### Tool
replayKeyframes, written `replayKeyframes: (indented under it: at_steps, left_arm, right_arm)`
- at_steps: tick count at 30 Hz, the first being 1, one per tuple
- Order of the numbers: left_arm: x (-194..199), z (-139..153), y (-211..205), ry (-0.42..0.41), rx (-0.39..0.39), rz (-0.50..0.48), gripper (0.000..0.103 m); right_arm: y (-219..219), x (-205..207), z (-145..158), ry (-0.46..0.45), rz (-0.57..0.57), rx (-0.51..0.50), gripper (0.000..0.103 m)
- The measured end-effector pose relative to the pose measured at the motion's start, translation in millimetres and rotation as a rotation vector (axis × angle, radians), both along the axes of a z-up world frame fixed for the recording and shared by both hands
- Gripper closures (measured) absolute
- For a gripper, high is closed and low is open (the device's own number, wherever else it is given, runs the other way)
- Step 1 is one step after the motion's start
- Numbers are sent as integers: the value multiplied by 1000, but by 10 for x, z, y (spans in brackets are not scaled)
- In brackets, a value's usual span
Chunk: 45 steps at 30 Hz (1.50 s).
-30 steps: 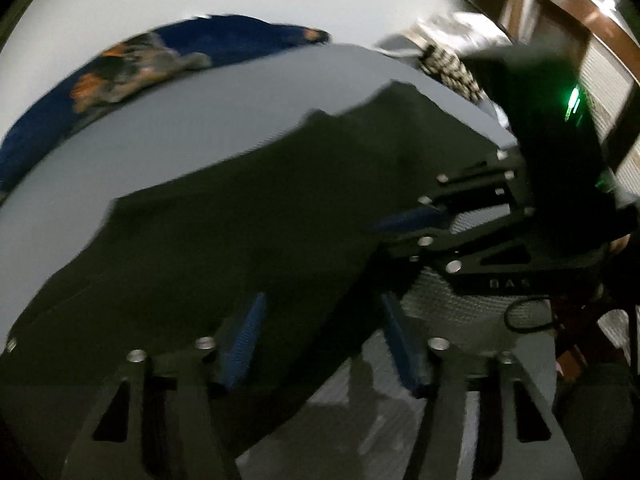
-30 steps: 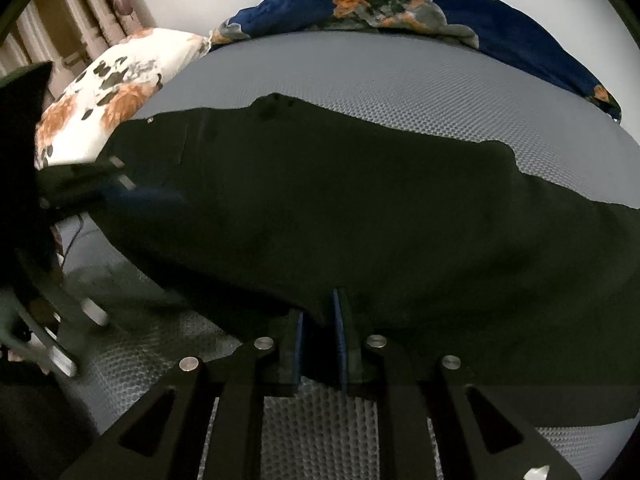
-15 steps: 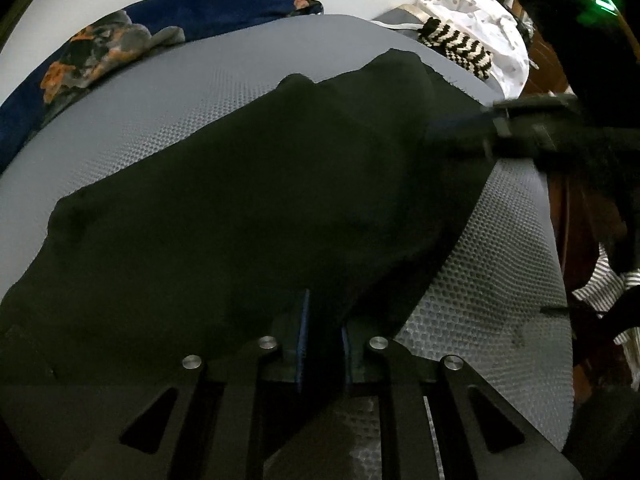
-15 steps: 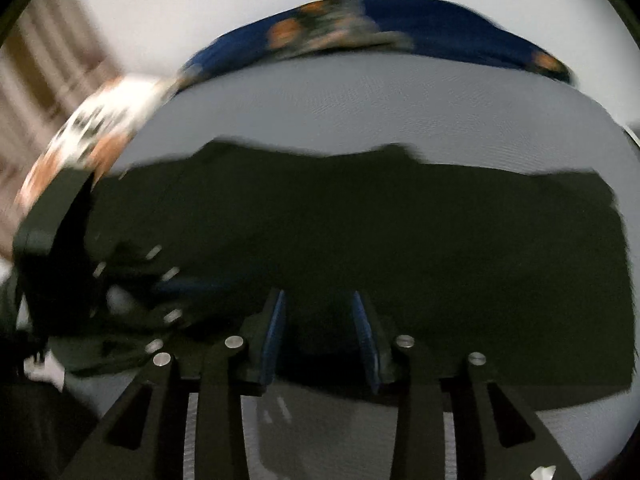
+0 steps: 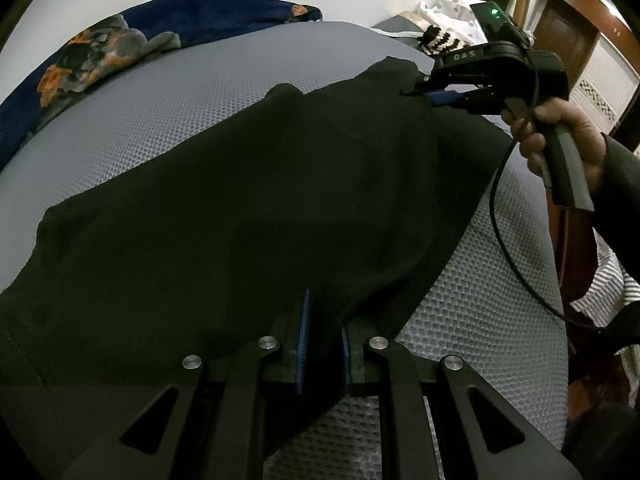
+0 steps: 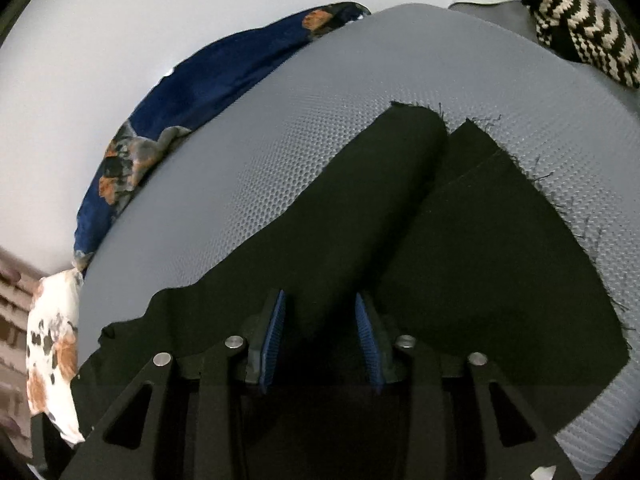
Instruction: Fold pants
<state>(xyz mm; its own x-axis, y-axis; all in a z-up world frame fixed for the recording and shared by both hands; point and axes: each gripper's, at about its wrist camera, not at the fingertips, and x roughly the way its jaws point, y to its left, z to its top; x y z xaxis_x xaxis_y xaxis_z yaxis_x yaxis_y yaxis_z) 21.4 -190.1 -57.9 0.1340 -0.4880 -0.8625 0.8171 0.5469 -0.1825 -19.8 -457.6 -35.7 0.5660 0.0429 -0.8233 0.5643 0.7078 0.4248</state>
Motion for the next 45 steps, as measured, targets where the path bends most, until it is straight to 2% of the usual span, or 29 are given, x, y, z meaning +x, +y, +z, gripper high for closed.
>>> replayKeyframes:
  at_steps: [5,11,13,15,17,21,25,29,33,36,41,43,44,45]
  left_arm:
    - [22,-6,57,24,-33,42,90]
    - [83,-19,157,71,-79,97,92]
    - [109,-31,193,89,-85,114,92]
    - [139,-51,243,116,-96,139,92]
    - [166,-78,271,128,-99,152,92]
    - [179,-91,303,141,-110,159,92]
    - [186,-109,331,157,-124,164,92]
    - [271,-114,328,165,-129,166,92]
    - [276,-120,324,169,-127,167,92]
    - [291,-122,324,172,-124,170,92]
    - [298,-105,309,170,-118,170,92]
    - [297,-101,304,169,-116,170,92]
    - [296,-99,302,168,-114,170,92]
    - [295,-98,302,167,-113,170,92]
  right_arm:
    - [109,162,198,-10,18,-64,96]
    - [422,924,295,50,147,-142,95]
    - [579,1238,236,54,198,-138,91]
    - [684,1454,188,52,255,-109,80]
    - [730,1576,221,11,286,-80,80]
    - [604,1512,422,-36,273,-97,80]
    - [219,1272,439,-13,198,-84,80]
    - [-177,1017,245,-14,85,12,80]
    - [-399,1010,-12,-22,23,114,80]
    - [-456,1115,-149,-28,13,157,80]
    - [-517,1284,-259,-28,1,167,80]
    - [-527,1332,-275,-34,1,178,85]
    - [-532,1332,-267,-37,1,176,95]
    - [-521,1337,-241,-37,0,160,95]
